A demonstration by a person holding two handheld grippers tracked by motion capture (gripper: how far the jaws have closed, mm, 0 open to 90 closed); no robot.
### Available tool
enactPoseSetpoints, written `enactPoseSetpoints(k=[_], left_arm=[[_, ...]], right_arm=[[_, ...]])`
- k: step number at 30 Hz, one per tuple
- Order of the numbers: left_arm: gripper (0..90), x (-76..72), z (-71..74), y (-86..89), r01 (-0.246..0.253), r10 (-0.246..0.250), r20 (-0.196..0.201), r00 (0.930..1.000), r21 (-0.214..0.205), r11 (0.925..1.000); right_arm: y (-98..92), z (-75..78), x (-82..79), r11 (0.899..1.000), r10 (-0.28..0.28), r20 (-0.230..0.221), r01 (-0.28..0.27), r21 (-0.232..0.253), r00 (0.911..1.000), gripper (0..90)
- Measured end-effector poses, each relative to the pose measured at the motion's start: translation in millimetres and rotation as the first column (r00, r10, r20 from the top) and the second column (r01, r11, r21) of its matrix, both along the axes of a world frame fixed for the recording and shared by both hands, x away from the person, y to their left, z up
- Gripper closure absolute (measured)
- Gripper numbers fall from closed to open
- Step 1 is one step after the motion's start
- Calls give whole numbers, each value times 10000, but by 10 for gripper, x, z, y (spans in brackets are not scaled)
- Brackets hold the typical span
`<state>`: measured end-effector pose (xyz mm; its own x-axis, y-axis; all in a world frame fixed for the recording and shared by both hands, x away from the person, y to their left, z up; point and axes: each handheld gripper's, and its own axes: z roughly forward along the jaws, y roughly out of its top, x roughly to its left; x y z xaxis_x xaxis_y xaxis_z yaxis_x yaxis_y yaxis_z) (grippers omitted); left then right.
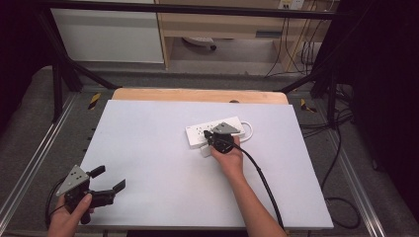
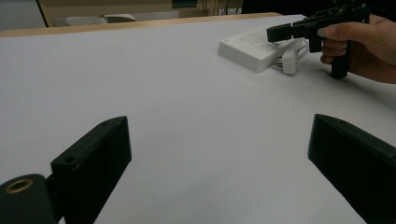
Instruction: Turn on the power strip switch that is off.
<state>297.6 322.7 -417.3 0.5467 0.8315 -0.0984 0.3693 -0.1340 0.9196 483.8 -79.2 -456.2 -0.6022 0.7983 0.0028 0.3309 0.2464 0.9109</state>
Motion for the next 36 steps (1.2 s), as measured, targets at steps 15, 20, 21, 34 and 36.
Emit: enactPoseSetpoints(k=[15,20,21,34,36], left_arm=[[62,-2,2,0,15,-15,10,10000,-23,10000],[62,0,1,1,14,-14,6,10000,0,10000],[62,0,1,1,13,-13,6,10000,0,10000],[62,1,1,-2,29,-29,3,10000,18,10000],[62,1,1,-2,27,-27,3,10000,19,10000]], right_arm=[[27,-5,-3,9995,48,-79,-50,-307,10000,900],[28,-1,-1,9993,45,-84,-48,-376,10000,900],[28,0,1,9993,29,-83,-32,-377,10000,900],[41,7,8,9987,12,-91,-17,-513,10000,900],[45,9,8,9986,7,-117,-13,-528,9999,900]])
